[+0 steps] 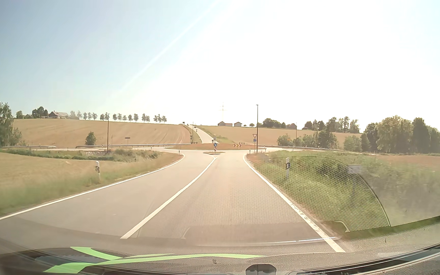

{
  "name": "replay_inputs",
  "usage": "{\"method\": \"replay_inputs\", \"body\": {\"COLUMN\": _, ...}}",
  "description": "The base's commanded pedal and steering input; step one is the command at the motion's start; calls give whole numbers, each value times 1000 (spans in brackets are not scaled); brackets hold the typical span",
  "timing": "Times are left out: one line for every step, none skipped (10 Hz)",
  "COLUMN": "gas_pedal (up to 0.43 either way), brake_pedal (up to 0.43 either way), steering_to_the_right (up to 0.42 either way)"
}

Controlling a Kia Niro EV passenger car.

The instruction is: Follow the waypoints while adhering to traffic rules and regulations

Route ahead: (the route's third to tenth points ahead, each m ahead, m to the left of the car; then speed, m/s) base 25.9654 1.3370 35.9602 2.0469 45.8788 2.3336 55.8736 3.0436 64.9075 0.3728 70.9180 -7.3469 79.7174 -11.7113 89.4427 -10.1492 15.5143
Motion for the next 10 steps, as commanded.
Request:
{"method": "replay_inputs", "body": {"gas_pedal": 0, "brake_pedal": 189, "steering_to_the_right": -7}}
{"method": "replay_inputs", "body": {"gas_pedal": 0, "brake_pedal": 220, "steering_to_the_right": -7}}
{"method": "replay_inputs", "body": {"gas_pedal": 0, "brake_pedal": 232, "steering_to_the_right": -7}}
{"method": "replay_inputs", "body": {"gas_pedal": 0, "brake_pedal": 232, "steering_to_the_right": -7}}
{"method": "replay_inputs", "body": {"gas_pedal": 0, "brake_pedal": 232, "steering_to_the_right": -7}}
{"method": "replay_inputs", "body": {"gas_pedal": 0, "brake_pedal": 232, "steering_to_the_right": -7}}
{"method": "replay_inputs", "body": {"gas_pedal": 0, "brake_pedal": 226, "steering_to_the_right": -7}}
{"method": "replay_inputs", "body": {"gas_pedal": 0, "brake_pedal": 226, "steering_to_the_right": -7}}
{"method": "replay_inputs", "body": {"gas_pedal": 0, "brake_pedal": 226, "steering_to_the_right": -7}}
{"method": "replay_inputs", "body": {"gas_pedal": 0, "brake_pedal": 226, "steering_to_the_right": -7}}
